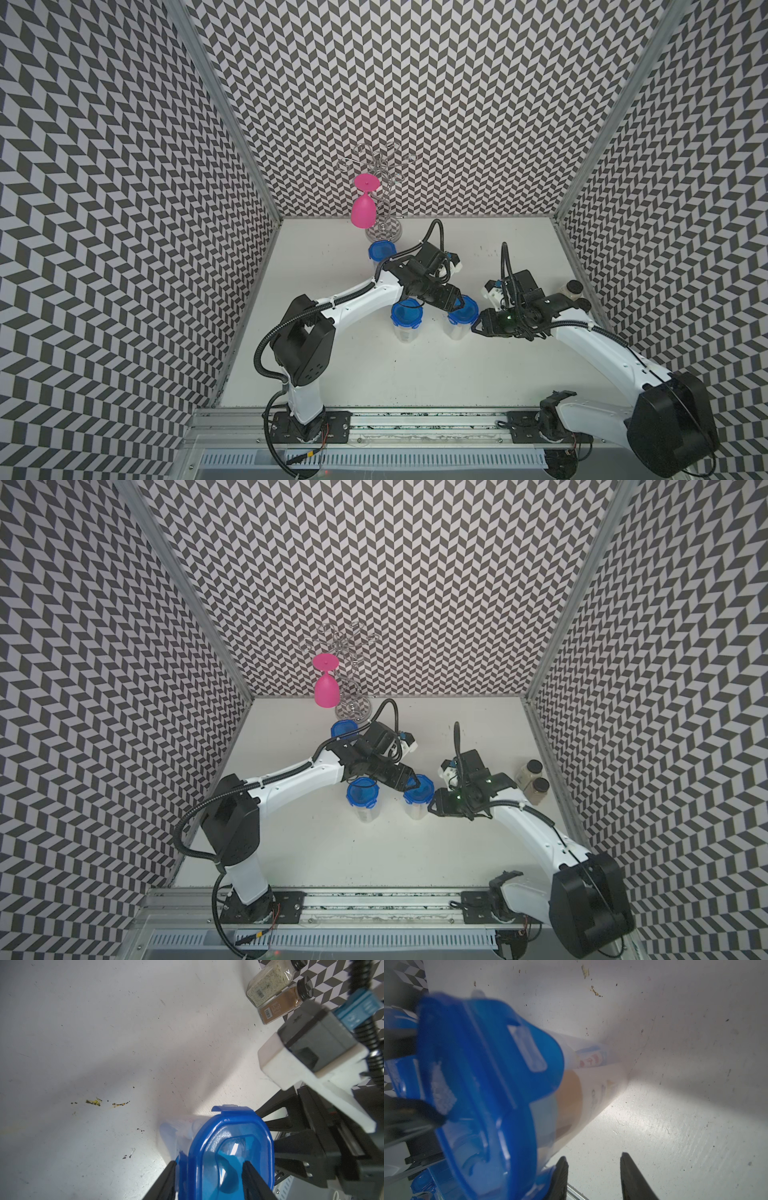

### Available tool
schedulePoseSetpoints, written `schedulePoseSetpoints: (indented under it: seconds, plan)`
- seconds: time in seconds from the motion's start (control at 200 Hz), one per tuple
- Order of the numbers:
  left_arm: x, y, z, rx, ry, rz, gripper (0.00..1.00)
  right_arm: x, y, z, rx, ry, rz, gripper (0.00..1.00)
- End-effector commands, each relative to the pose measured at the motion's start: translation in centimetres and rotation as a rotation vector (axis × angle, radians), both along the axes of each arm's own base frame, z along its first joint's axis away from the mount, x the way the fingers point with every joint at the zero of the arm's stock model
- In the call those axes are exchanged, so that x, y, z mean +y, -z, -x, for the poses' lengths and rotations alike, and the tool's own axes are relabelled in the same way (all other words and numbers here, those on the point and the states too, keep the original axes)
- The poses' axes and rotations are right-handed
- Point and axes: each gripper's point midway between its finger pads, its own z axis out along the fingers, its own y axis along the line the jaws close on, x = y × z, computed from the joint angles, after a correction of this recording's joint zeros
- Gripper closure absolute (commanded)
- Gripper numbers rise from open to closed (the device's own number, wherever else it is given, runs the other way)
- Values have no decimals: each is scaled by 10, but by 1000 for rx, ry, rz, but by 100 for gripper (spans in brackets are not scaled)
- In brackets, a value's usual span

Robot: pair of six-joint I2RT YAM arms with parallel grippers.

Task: Pack away toiletry kits
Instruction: Close the fastener on the container.

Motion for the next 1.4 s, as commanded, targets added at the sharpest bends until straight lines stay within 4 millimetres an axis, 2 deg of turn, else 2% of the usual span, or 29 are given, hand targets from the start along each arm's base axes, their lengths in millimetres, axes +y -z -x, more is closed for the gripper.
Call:
schedulePoseSetpoints:
  seconds: [0.0,0.315,0.566,0.681,0.811,0.926,1.132,1.392]
  plan:
    - [-8,-5,27,54,66,24,48,8,-18,-27,-143,10,-52,59]
    - [-15,-13,31,97,83,96,46,7,-9,-27,-135,16,-46,59]
    - [-8,-14,24,90,55,86,44,6,-10,-24,-131,9,-45,59]
    - [1,-17,11,65,25,67,33,1,-16,-24,-148,19,-22,59]
    - [11,-26,-4,26,-7,47,11,-4,-26,-24,-171,39,-9,58]
    - [15,-35,-9,5,-9,48,1,-5,-30,-23,-174,50,-15,50]
    - [25,-50,-16,-52,-34,17,0,-11,-43,-17,-200,70,-2,32]
    - [44,-76,-23,-130,-75,17,0,-20,-68,-21,-272,111,22,24]
